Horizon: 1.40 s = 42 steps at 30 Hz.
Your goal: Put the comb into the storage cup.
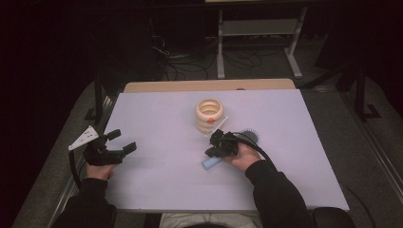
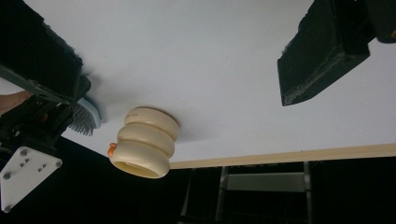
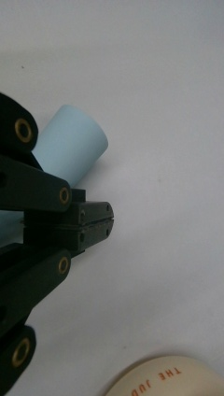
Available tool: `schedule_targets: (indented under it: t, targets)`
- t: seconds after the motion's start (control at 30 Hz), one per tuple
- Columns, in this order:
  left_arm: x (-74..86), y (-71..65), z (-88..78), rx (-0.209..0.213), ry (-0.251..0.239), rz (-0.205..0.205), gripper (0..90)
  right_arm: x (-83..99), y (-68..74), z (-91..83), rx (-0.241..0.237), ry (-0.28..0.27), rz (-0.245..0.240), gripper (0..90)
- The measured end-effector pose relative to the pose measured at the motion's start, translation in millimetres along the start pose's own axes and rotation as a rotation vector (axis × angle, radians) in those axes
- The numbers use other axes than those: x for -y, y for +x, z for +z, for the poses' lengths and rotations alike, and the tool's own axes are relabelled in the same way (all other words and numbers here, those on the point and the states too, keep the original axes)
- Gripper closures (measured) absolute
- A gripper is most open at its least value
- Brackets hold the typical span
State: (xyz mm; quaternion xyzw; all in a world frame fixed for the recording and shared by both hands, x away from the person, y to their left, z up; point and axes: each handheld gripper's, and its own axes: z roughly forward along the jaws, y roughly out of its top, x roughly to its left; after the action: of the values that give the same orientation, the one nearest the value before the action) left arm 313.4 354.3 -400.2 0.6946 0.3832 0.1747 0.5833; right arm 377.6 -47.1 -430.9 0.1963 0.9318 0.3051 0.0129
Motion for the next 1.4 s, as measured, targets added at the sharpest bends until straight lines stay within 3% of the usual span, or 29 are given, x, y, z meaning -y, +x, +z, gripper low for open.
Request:
schedule_targets:
  t: [0.87, 1.4]
  targets:
    - [0.2, 0.2, 0.5, 0.003, 0.006, -0.001, 0.0, 19.5, 11.4, -13.6, -0.032, 0.046, -0.016, 88.4]
    - [0.3, 0.3, 0.8, 0.006, 0.009, -0.004, 0.0, 30.0, 14.5, -23.7, -0.025, 0.071, -0.023, 88.4]
